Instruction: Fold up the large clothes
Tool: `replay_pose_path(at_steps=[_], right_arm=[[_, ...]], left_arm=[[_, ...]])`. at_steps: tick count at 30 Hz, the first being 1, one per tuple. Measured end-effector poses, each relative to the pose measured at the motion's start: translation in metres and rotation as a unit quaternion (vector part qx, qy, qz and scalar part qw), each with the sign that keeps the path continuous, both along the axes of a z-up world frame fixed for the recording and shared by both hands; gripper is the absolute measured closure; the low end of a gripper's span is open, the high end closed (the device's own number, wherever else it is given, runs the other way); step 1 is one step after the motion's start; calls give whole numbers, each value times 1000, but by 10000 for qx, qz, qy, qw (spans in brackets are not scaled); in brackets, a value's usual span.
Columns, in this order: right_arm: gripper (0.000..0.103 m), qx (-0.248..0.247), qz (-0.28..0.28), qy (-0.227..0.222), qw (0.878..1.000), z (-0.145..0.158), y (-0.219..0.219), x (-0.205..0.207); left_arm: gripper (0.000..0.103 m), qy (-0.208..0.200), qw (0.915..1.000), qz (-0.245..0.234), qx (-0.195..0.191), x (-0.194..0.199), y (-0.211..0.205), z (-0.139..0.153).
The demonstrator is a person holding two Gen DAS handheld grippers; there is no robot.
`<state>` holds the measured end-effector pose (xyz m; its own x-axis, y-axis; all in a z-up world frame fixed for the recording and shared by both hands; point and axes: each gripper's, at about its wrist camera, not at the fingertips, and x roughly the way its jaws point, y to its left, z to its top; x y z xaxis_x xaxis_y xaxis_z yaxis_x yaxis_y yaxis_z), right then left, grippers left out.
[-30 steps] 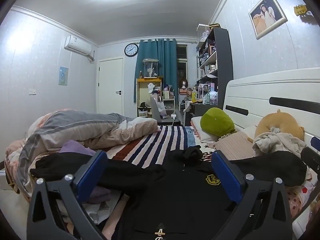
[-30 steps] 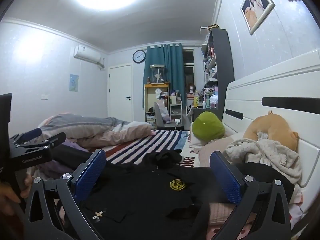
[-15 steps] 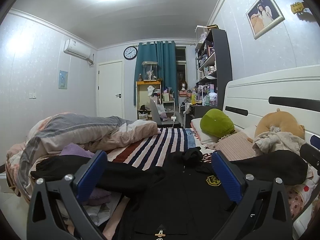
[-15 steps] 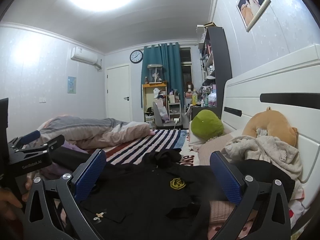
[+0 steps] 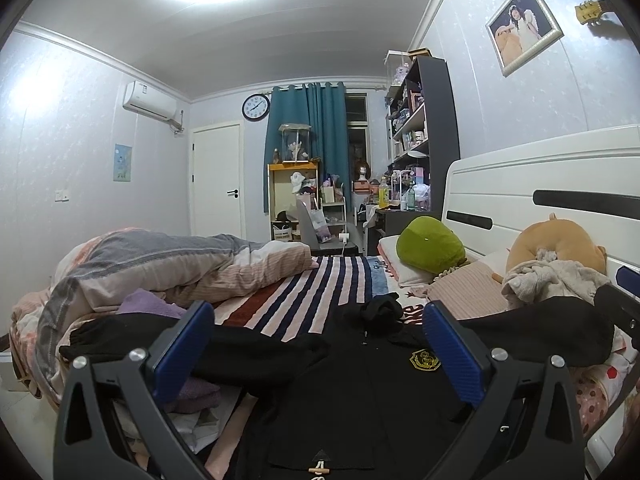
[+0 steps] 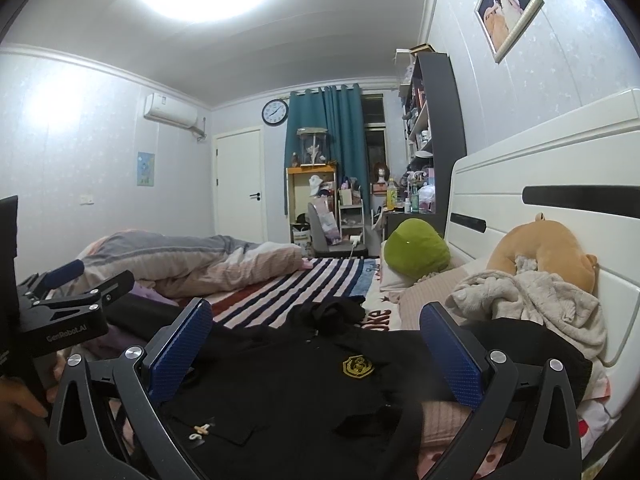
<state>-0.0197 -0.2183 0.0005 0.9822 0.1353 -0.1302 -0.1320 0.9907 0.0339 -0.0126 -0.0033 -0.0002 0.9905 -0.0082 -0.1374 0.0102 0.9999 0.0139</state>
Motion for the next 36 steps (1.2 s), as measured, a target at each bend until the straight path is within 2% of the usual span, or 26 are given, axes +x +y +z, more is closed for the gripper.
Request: replay_pose_path(at_steps=[30, 36], right_arm=[[0, 17, 19, 26, 10000, -1, 1, 0], [0, -14, -21, 81, 10000, -2, 5, 3]], left_arm=[[1, 124, 9998, -88, -94, 5, 3, -3], [1, 197, 9994, -240, -151, 9, 10, -8]])
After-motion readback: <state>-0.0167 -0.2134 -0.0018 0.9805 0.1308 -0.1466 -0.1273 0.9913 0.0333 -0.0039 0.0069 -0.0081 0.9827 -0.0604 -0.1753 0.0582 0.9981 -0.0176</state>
